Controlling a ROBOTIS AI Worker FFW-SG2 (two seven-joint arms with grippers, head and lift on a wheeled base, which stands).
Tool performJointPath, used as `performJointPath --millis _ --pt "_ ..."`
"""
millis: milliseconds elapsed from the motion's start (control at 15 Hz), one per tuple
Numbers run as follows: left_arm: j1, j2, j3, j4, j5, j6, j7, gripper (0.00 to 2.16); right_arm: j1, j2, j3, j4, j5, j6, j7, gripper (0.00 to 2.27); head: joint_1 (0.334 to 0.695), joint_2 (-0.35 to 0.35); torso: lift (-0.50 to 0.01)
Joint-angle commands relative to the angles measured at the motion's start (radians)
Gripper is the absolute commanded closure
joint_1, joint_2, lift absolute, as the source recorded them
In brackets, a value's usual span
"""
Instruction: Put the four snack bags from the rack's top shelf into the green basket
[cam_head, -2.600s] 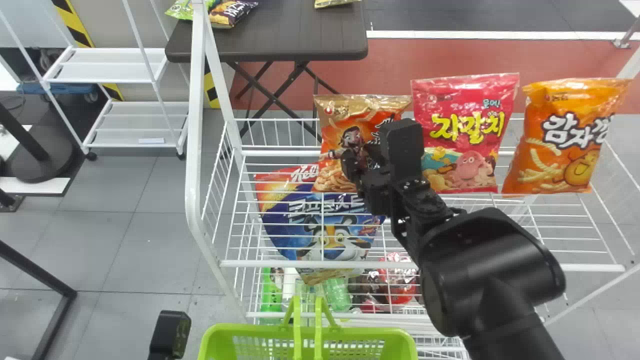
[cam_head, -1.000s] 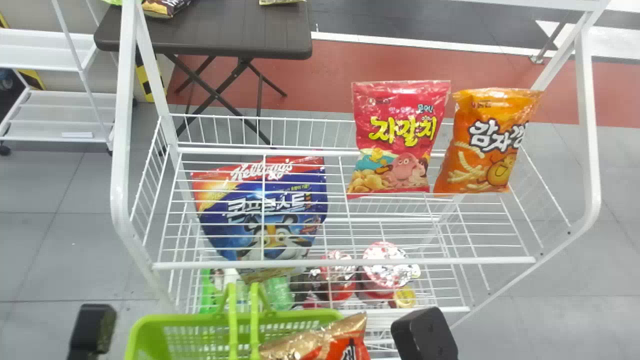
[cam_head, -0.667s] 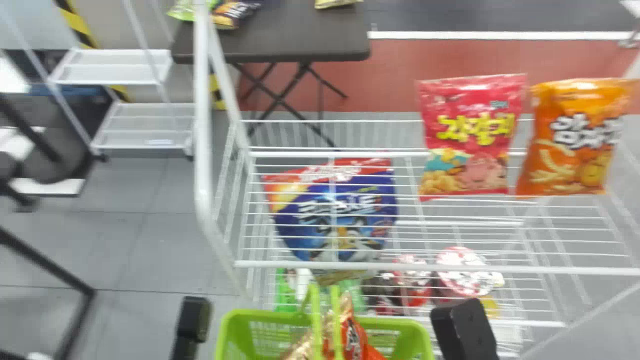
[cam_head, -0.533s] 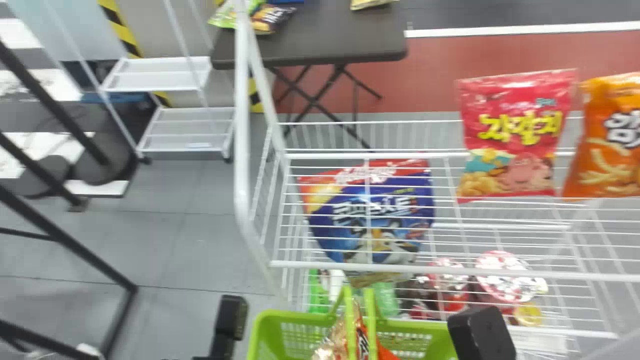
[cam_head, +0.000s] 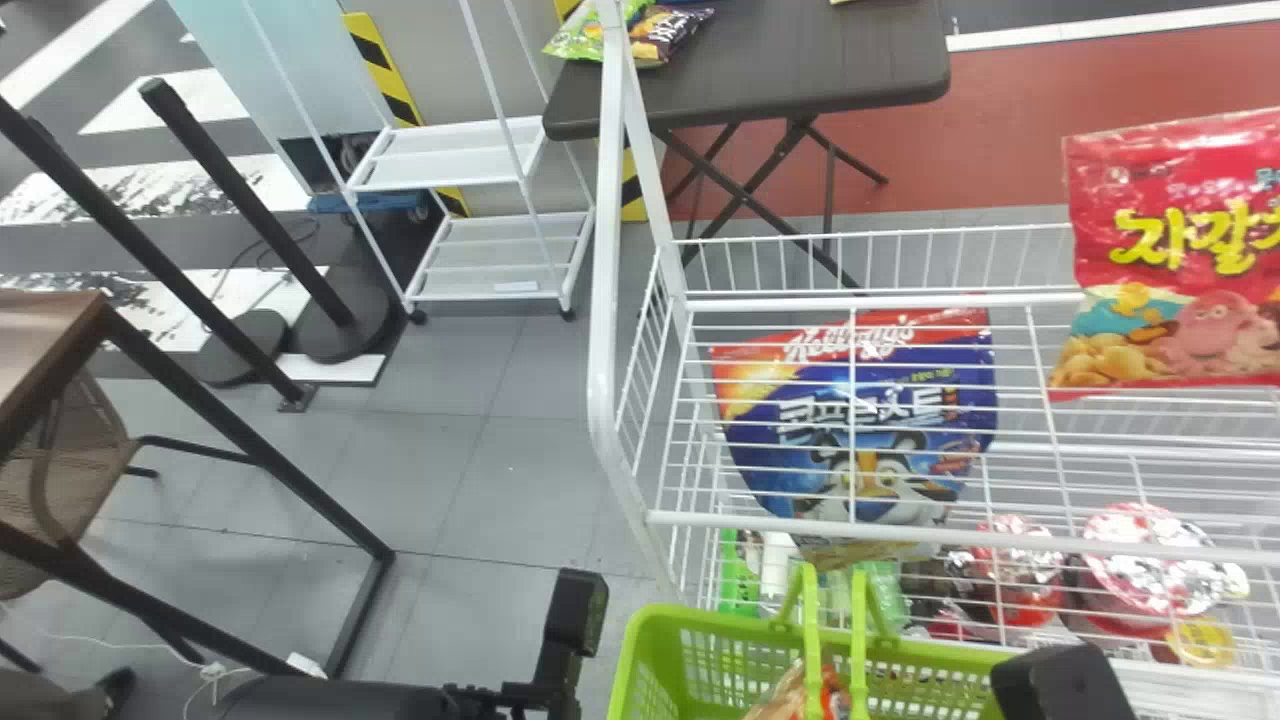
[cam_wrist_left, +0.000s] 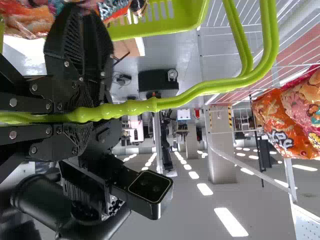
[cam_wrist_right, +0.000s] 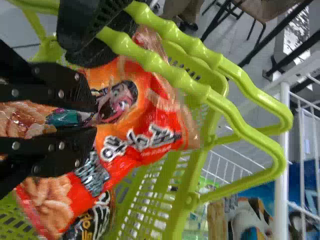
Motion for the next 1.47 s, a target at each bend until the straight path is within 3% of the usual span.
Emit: performJointPath --millis 0,267,467,533,733,933,1200,1333,1400 --pt "-0.001 0.000 -0.002 -0.001 0.000 0.001 0.000 2.14 0.011 -0.005 -0.030 -0.017 0.015 -0.055 0.003 0.05 0.695 0.207 0.000" --pt "-0.001 0.000 -0.002 -0.001 0.000 0.001 0.000 2.14 0.003 -0.011 -0.089 -0.038 0.051 -0.126 0.029 0.06 0.695 0.103 0.000" --pt "0.001 0.000 -0.011 -0.002 0.000 0.001 0.000 2.14 -0.028 -0.010 -0.139 0.045 0.115 -0.497 0.012 0.05 0.695 0.041 0.000" --pt "0.003 0.002 -0.014 -0.002 0.000 0.001 0.000 2.14 -0.055 0.000 -0.154 0.088 0.123 -0.598 -0.002 0.05 0.695 -0.015 0.000" --pt "0.007 0.002 -0.019 -0.004 0.000 0.001 -0.002 2.14 -0.157 0.009 -0.160 0.233 0.167 -0.902 -0.131 0.06 0.695 -0.089 0.000" --pt "0.010 0.009 -0.019 -0.008 -0.001 0.001 -0.003 2.14 -0.282 0.038 -0.208 0.374 0.216 -0.951 -0.192 0.07 0.695 -0.156 0.000" --pt "0.012 0.009 -0.021 -0.007 -0.005 0.001 -0.002 2.14 -0.404 0.036 -0.267 0.517 0.227 -0.948 -0.175 0.07 0.695 -0.242 0.000" --pt "0.012 0.009 -0.025 -0.008 -0.006 0.001 0.000 2.14 -0.459 0.032 -0.300 0.566 0.184 -0.911 -0.085 0.10 0.695 -0.260 0.000" --pt "0.012 0.008 -0.030 -0.008 -0.008 0.001 0.003 2.14 -0.474 0.033 -0.312 0.581 0.179 -0.881 -0.028 0.22 0.695 -0.267 0.000"
